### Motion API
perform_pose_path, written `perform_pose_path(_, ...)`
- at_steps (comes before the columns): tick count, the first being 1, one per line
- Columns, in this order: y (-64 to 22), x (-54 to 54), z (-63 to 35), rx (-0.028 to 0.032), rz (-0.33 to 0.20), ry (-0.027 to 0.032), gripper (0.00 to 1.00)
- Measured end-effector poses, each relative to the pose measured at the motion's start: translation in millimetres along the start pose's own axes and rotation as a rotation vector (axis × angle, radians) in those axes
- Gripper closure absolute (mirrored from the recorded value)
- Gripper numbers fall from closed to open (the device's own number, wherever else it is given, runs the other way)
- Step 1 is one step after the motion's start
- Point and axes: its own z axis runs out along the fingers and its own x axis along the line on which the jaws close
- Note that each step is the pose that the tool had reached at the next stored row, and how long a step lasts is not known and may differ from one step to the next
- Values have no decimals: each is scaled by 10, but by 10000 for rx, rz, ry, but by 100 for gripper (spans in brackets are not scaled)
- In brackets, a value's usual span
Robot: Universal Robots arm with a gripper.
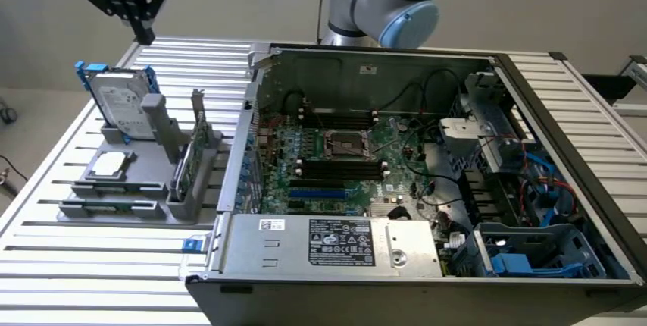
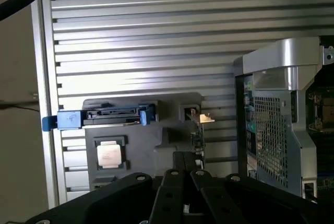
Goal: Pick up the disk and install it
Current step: 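Reach for the disk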
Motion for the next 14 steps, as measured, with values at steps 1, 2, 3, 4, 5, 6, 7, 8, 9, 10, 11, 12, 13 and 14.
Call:
perform_pose_path(1,9,46,6,2,0,-1,89)
perform_pose_path(2,18,92,12,6,-1,0,89)
perform_pose_path(3,30,139,22,12,-1,-1,89)
perform_pose_path(4,44,186,32,18,0,-1,89)
perform_pose_path(5,59,232,43,23,0,-2,89)
perform_pose_path(6,75,278,55,27,-1,-2,89)
perform_pose_path(7,91,325,68,30,-1,-2,89)
perform_pose_path(8,108,371,80,34,-1,-3,89)
perform_pose_path(9,126,418,93,35,0,-3,89)
perform_pose_path(10,145,469,108,35,-1,-4,89)
perform_pose_path(11,162,516,121,36,-2,-2,89)
perform_pose_path(12,177,562,133,36,-1,-3,89)
perform_pose_path(13,189,609,143,36,0,-3,89)
perform_pose_path(14,199,655,151,36,-1,-3,89)
